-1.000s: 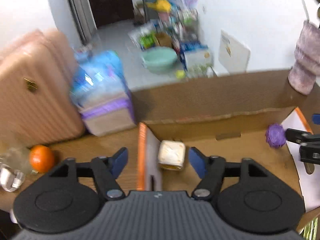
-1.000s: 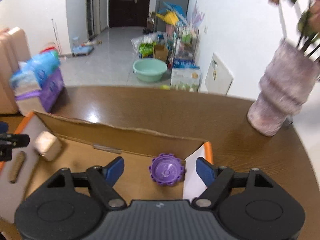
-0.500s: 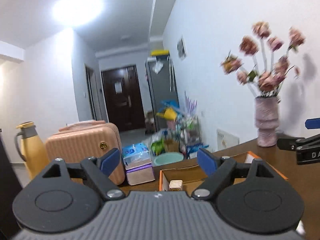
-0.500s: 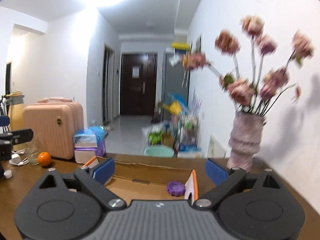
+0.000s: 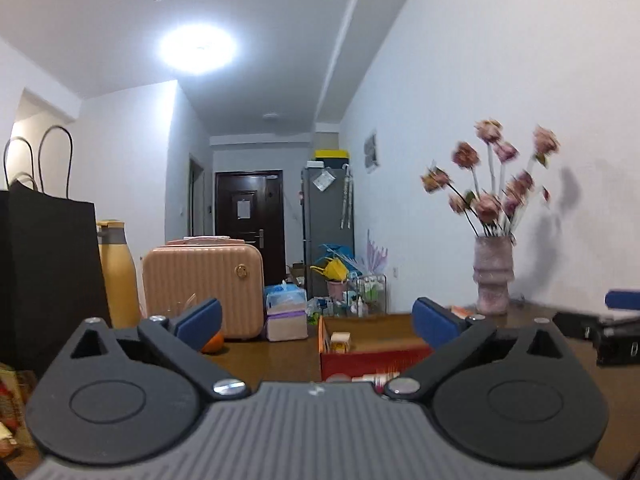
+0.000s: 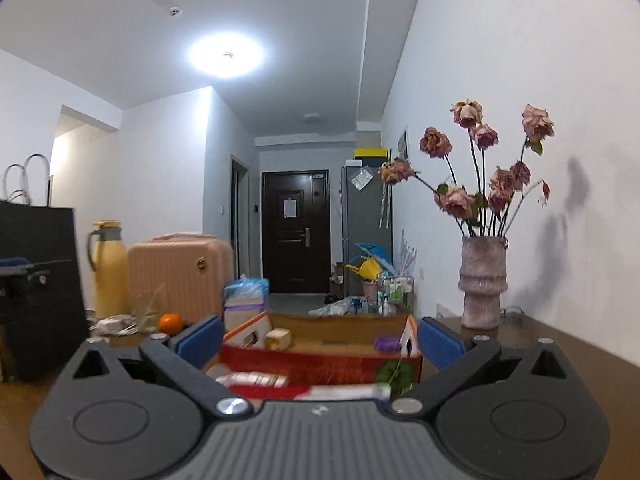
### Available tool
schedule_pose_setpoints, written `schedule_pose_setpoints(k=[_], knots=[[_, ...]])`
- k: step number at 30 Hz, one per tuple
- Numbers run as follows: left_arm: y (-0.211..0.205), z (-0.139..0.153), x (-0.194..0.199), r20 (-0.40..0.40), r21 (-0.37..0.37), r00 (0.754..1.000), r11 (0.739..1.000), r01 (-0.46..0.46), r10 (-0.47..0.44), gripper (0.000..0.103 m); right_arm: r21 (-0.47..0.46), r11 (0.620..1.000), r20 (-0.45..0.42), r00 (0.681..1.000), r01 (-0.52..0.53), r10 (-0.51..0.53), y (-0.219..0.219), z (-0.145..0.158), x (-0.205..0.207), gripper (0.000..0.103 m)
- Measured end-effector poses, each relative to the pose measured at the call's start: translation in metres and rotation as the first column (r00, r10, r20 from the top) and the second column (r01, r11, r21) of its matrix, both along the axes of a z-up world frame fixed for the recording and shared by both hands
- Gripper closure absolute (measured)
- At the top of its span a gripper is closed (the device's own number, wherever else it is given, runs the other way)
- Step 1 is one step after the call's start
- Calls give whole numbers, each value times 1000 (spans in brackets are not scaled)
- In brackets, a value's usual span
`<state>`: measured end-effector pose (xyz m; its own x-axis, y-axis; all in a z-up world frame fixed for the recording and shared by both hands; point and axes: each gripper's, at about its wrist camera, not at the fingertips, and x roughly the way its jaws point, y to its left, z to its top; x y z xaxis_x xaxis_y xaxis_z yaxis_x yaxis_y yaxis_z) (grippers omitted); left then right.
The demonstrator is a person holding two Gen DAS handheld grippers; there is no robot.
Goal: Organize rigid objects
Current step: 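Withdraw both tools from the box back over the table, then grasp the white tape roll with the left gripper while the right grasps the white cap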
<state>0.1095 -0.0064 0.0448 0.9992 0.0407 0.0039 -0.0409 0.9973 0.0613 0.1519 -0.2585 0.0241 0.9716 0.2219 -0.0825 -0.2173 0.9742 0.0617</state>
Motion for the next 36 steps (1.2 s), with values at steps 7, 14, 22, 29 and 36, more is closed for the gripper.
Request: schedule_pose_setpoints(k=[7, 14, 22, 29, 36], knots=[[11, -34, -67, -6, -26, 999, 999, -43, 43, 0, 91, 995, -64, 997, 42, -36, 15, -47, -78, 0], [18, -47, -59, -75, -31, 995, 997, -70, 68, 0, 81, 993, -104, 992, 83, -75, 19, -61, -85, 0], [20, -56, -36, -134, -34, 988, 996, -78, 73, 0, 98, 994, -158, 987, 54, -38, 24, -73, -64, 0], [21, -66, -13, -183, -22, 981, 997, -67, 62, 0, 77, 996, -189, 982, 43, -28, 31, -77, -38, 0], [31, -63, 33, -271, -69, 962, 997, -22, 2, 0, 18, 1000, -227, 974, 11, -7, 43, -68, 6, 3]])
